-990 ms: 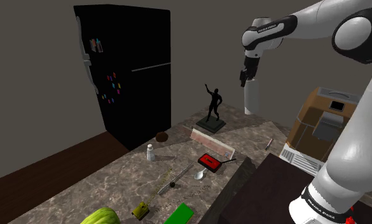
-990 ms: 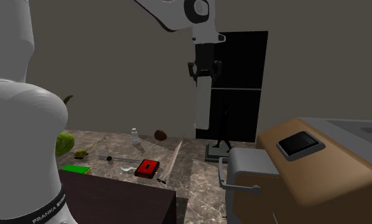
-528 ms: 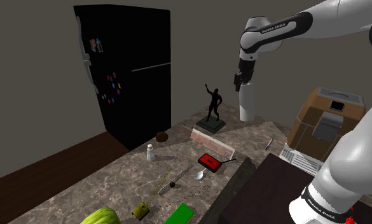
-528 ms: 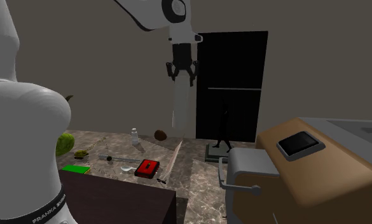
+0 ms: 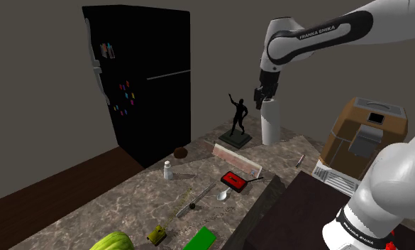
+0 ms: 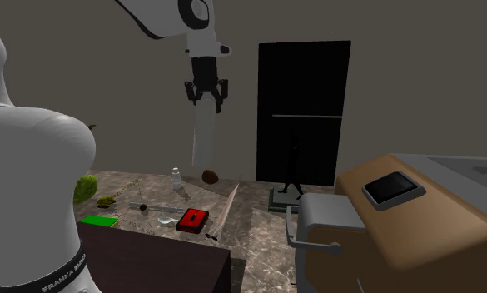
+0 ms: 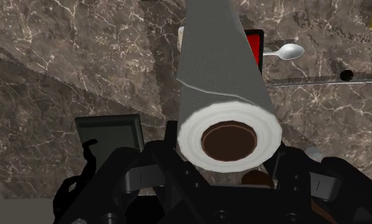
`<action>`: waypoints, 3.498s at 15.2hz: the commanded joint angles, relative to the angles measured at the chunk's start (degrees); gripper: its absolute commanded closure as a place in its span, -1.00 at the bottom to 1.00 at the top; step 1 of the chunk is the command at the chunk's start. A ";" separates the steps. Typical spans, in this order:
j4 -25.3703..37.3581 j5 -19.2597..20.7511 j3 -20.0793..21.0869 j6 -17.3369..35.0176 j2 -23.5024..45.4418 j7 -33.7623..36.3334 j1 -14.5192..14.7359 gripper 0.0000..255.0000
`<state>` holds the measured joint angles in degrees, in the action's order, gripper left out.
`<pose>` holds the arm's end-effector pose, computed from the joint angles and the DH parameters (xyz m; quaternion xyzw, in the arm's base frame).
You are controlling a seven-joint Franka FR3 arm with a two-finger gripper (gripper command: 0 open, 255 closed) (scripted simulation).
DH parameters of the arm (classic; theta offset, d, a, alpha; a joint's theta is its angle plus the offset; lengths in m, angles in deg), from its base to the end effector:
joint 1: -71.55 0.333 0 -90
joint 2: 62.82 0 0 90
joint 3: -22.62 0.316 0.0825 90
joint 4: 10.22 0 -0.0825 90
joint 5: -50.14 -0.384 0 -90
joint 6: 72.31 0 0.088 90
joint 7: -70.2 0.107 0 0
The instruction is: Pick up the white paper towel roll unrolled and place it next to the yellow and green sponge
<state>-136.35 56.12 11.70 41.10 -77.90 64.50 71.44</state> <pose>0.4677 -0.1028 0.4930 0.9993 -0.0239 0.0152 0.0260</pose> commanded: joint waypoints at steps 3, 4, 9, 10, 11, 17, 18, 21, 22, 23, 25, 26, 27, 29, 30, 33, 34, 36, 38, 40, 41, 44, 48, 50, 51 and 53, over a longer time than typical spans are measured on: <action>-3.08 -0.43 3.85 -0.58 -3.23 5.89 2.15 1.00; -3.72 -0.63 4.81 -0.70 -3.90 7.29 2.70 1.00; -5.99 -2.09 9.71 -1.37 -6.37 14.25 5.55 1.00; -6.25 -2.46 10.73 -1.50 -6.68 15.64 6.12 1.00; -6.44 -2.83 11.73 -1.63 -6.93 17.03 6.72 1.00; -6.23 -5.14 17.86 -2.32 -7.04 25.40 10.24 1.00; -5.96 -5.50 18.86 -2.42 -6.84 26.81 10.84 1.00; -4.78 -6.47 21.92 -2.70 -5.82 31.07 12.52 1.00; -4.26 -6.74 22.94 -2.79 -5.36 32.50 13.06 1.00; -3.68 -6.99 23.96 -2.87 -4.83 33.94 13.58 1.00; -3.83 -7.14 24.79 -2.15 -4.23 35.10 13.98 1.00; -4.47 -7.13 24.84 -1.37 -4.09 35.15 13.99 1.00; -5.08 -7.11 24.89 -0.57 -3.90 35.21 13.99 1.00; -6.29 -7.06 25.00 1.02 -3.51 35.34 13.99 1.00; -6.88 -7.03 25.06 1.82 -3.29 35.41 13.99 1.00; -8.57 -6.92 25.23 4.23 -2.55 35.63 13.98 1.00; -9.12 -6.87 25.29 5.04 -2.28 35.71 13.98 1.00; -10.17 -6.76 25.41 6.66 -1.69 35.89 13.96 1.00; -11.17 -6.63 25.54 8.30 -1.04 36.08 13.93 1.00; -12.13 -6.48 25.67 9.95 -0.33 36.28 13.90 1.00; -12.59 -6.39 25.73 10.78 0.05 36.39 13.88 1.00; -13.90 -6.08 25.93 13.28 1.27 36.76 13.80 1.00; -15.47 -5.54 26.20 16.64 3.12 37.33 13.66 1.00; -16.19 -5.21 26.33 18.34 4.14 37.66 13.58 1.00; -16.52 -5.03 26.40 19.19 4.67 37.83 13.54 1.00; -17.16 -4.62 26.52 20.89 5.78 38.21 13.44 1.00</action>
<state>-153.44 51.28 38.09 61.24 -72.79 102.41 84.90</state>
